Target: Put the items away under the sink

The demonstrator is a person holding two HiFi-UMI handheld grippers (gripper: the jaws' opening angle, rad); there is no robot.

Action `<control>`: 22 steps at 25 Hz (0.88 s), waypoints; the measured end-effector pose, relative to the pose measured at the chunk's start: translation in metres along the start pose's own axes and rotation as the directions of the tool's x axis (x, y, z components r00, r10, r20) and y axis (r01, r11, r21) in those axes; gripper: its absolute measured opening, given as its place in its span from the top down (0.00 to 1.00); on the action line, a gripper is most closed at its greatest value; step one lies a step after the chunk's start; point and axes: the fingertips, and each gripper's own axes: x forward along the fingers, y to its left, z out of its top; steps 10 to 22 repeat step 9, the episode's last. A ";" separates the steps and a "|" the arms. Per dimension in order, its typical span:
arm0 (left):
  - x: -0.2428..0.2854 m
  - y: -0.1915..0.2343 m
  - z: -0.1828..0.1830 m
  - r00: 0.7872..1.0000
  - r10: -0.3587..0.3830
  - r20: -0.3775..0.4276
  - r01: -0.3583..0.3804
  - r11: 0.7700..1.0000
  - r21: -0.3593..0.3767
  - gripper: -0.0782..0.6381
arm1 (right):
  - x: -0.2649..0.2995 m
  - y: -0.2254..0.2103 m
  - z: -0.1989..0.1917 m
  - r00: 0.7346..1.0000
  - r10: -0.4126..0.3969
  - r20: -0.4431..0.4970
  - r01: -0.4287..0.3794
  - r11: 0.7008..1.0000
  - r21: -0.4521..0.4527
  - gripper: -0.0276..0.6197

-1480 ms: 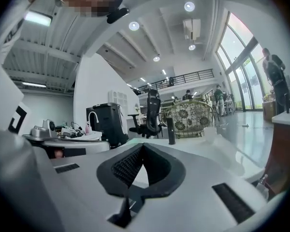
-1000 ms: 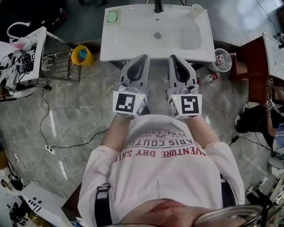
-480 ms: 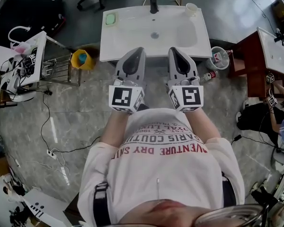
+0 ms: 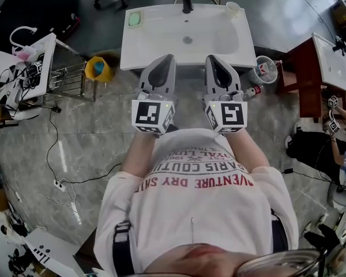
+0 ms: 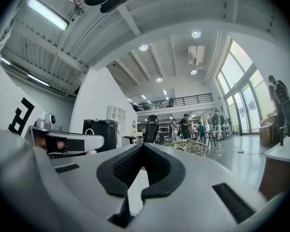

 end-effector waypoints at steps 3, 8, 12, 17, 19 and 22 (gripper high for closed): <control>-0.001 -0.002 -0.003 1.000 -0.005 -0.019 0.005 1.000 0.001 0.85 | -0.003 0.001 -0.001 1.000 -0.003 -0.007 0.003 1.000 -0.009 0.92; 0.000 -0.006 -0.009 0.999 0.009 -0.046 -0.009 1.000 0.002 0.85 | -0.008 -0.005 -0.003 1.000 -0.016 -0.021 0.016 1.000 -0.025 0.92; 0.001 -0.008 -0.009 0.999 0.010 -0.049 -0.010 1.000 0.004 0.85 | -0.009 -0.008 -0.003 1.000 -0.021 -0.022 0.020 0.999 -0.027 0.92; 0.001 -0.008 -0.009 0.999 0.010 -0.049 -0.010 1.000 0.004 0.85 | -0.009 -0.008 -0.003 1.000 -0.021 -0.022 0.020 0.999 -0.027 0.92; 0.001 -0.008 -0.009 0.999 0.010 -0.049 -0.010 1.000 0.004 0.85 | -0.009 -0.008 -0.003 1.000 -0.021 -0.022 0.020 0.999 -0.027 0.92; 0.001 -0.008 -0.009 0.999 0.010 -0.049 -0.010 1.000 0.004 0.85 | -0.009 -0.008 -0.003 1.000 -0.021 -0.022 0.020 0.999 -0.027 0.92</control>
